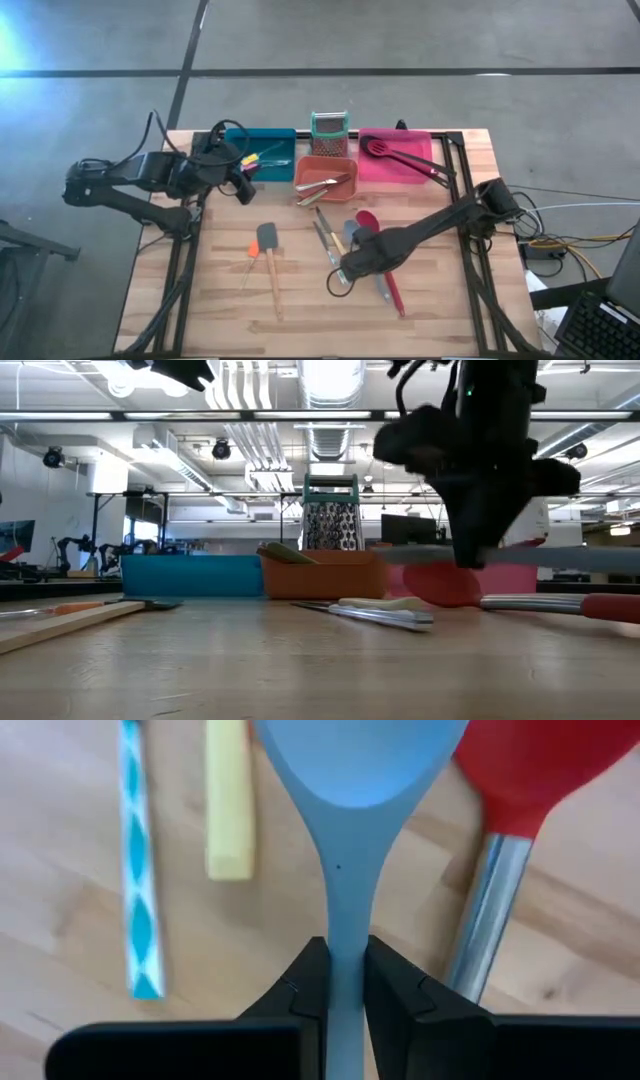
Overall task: Pick & Place Kitchen Items
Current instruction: Put the light blue ladle scoop into the pink bin
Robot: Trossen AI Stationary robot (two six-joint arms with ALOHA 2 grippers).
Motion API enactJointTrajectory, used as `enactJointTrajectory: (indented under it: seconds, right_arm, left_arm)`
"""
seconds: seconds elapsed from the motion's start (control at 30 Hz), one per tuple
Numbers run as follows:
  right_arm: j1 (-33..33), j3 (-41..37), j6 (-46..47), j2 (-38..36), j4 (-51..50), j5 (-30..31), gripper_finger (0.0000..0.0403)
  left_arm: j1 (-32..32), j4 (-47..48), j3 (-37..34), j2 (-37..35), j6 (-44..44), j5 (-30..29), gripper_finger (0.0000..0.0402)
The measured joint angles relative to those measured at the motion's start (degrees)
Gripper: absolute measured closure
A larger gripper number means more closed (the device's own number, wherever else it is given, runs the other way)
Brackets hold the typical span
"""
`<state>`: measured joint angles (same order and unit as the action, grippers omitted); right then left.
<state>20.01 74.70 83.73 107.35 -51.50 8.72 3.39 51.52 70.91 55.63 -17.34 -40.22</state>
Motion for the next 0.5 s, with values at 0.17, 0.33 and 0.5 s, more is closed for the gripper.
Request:
enactJointTrajectory:
  seconds: [0.17,0.33,0.5]
  right_arm:
    - [0.00,0.35,0.33,-5.99,-1.19,6.48,0.0373]
    - [-0.23,0.52,0.34,-13.21,-4.93,16.48,0.0373]
    - [-1.74,0.55,-2.03,-20.82,-10.67,23.21,0.0373]
  left_arm:
    - [-0.08,-0.02,-0.01,0.56,0.07,0.02,0.0184]
    - [-0.14,-0.04,-0.02,1.10,0.11,0.01,0.0184]
    - [-0.30,-0.19,-0.01,1.55,0.11,0.01,0.0184]
